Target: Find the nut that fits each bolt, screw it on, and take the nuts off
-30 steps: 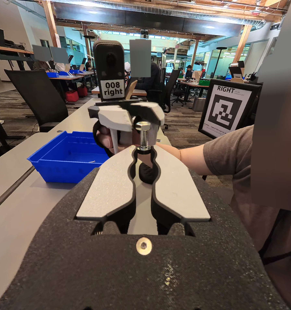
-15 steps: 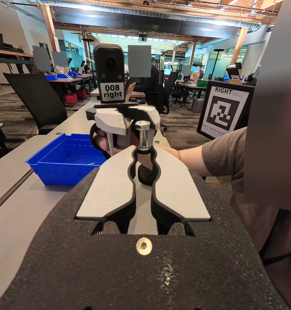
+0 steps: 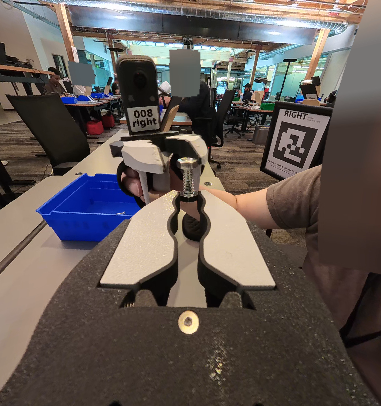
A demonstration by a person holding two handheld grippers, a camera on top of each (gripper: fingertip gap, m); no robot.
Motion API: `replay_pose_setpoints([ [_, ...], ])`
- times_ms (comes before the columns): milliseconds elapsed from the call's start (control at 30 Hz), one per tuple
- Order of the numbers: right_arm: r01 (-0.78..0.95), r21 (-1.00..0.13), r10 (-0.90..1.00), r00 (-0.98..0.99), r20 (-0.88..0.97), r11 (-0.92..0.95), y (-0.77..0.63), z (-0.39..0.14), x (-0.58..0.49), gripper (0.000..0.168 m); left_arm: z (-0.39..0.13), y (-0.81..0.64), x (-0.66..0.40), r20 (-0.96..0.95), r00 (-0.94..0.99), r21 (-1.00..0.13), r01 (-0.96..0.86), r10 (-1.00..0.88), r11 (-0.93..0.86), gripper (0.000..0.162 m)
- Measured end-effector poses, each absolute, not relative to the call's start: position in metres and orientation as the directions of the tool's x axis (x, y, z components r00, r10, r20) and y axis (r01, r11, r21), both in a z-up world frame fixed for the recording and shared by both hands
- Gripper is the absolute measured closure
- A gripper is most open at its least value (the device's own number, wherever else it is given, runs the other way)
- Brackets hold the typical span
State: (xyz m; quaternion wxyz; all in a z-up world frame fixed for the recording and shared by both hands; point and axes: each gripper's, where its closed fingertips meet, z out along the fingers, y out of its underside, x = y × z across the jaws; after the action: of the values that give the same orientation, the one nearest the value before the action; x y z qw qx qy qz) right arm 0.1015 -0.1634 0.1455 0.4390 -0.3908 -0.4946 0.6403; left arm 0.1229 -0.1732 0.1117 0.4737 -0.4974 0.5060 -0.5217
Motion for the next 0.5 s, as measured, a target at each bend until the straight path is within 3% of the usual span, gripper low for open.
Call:
replay_pose_setpoints([
  [500,-0.174,-0.976,0.949,-0.307,-0.071,-0.129,-0.162,0.144,0.1,0.142,0.113,-0.172,0.121,0.038,-0.047,-0.999,-0.005,-0.998,-0.038,0.148],
])
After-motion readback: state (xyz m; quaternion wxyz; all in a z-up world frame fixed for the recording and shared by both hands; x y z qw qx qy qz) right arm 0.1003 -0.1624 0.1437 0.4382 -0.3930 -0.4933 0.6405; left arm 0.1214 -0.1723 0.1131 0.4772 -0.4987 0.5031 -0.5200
